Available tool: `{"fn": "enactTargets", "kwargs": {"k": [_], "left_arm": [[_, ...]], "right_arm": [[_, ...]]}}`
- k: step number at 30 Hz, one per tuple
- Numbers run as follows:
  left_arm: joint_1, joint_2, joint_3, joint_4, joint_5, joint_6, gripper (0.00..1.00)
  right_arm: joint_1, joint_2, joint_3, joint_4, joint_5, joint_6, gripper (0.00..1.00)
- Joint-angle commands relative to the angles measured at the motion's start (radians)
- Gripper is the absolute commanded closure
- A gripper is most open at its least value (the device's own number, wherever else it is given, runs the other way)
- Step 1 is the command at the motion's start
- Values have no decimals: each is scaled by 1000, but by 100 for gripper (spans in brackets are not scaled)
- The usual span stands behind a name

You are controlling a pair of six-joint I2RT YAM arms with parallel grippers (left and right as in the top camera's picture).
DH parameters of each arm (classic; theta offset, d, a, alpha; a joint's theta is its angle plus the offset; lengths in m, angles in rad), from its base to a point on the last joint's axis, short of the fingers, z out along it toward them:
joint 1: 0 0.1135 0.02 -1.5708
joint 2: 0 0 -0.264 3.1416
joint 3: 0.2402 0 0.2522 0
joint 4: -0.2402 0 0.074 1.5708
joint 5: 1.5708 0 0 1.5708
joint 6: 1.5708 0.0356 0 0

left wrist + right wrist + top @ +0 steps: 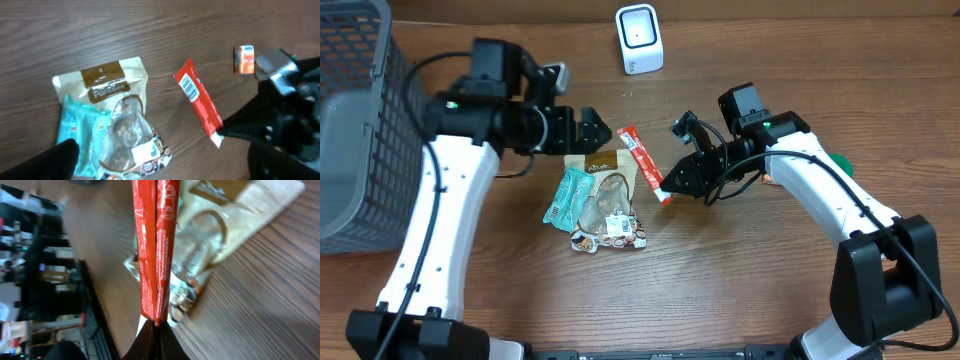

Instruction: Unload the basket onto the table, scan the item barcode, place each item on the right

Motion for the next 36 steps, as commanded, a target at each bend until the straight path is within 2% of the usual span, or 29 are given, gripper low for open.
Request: {"fn": "enactTargets", "kwargs": {"k": [1, 3, 8, 13, 20, 24, 27, 33, 36], "left_arm": [[-47, 9, -49, 53, -29, -73, 19], [-71, 9, -72, 95, -29, -97, 27], [-115, 9, -129, 205, -30, -154, 29], [-121, 9, -166, 264, -48, -188, 37], [-121, 9, -187, 279, -77, -203, 40], [-121, 9, -187, 279, -77, -203, 53], [-121, 9, -188, 279, -77, -214, 55], [-121, 9, -188, 281, -77, -229, 54], [-121, 9, -188, 290, -76, -229, 59]], "right_arm": [[-2, -32, 18, 23, -89, 38, 96], [-1, -32, 18, 29, -89, 50, 96], [21, -32, 18, 30, -89, 49, 96], [51, -32, 18, 39, -89, 49, 96], [78, -32, 18, 82, -89, 49, 96], [78, -32, 18, 82, -89, 49, 96], [78, -32, 18, 92, -98, 51, 96], [78, -32, 18, 166, -101, 192, 96], [78, -32, 18, 176, -116, 207, 96]]}}
